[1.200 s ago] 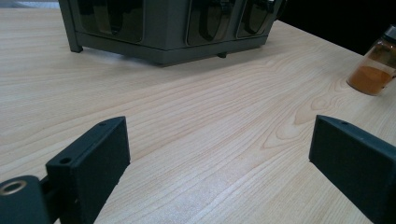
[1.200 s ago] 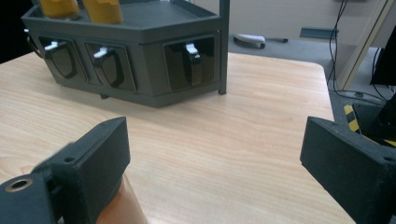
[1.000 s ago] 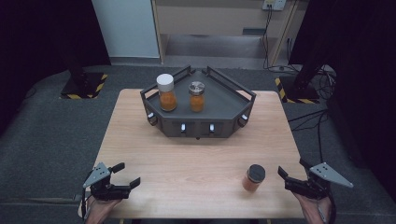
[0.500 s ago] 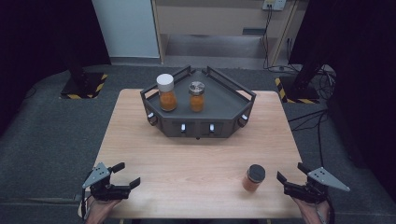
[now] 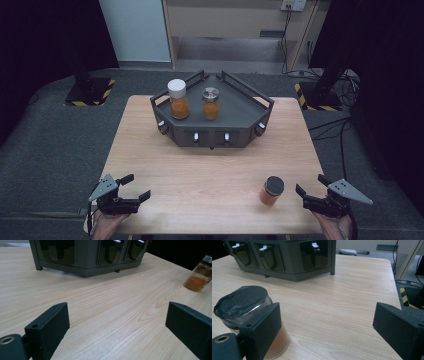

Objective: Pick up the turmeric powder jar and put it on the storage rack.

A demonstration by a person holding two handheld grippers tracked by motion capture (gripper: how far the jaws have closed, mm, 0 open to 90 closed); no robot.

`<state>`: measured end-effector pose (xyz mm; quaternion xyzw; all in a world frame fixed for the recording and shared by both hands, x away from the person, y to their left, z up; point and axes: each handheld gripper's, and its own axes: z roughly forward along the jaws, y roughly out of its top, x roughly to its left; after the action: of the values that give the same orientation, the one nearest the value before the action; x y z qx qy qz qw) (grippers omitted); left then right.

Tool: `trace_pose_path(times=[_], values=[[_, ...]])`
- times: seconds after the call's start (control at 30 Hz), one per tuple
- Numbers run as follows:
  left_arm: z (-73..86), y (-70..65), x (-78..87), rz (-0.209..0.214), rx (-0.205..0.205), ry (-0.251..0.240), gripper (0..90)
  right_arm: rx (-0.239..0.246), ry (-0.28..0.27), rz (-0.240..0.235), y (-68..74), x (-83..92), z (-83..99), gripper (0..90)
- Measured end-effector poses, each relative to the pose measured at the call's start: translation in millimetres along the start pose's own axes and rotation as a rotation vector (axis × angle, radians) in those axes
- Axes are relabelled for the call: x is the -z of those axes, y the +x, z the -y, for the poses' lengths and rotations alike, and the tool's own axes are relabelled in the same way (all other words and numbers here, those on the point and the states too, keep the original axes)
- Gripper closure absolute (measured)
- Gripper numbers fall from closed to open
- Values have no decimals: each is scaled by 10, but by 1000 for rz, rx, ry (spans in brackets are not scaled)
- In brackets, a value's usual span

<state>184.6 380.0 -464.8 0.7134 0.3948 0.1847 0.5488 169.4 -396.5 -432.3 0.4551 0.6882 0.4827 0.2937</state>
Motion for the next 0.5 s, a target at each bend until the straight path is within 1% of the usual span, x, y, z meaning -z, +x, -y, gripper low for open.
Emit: trace_pose_path(times=[0.5], values=[[-6, 0, -13, 5, -4, 5, 42, -1, 1, -4, -3, 5, 3, 81]])
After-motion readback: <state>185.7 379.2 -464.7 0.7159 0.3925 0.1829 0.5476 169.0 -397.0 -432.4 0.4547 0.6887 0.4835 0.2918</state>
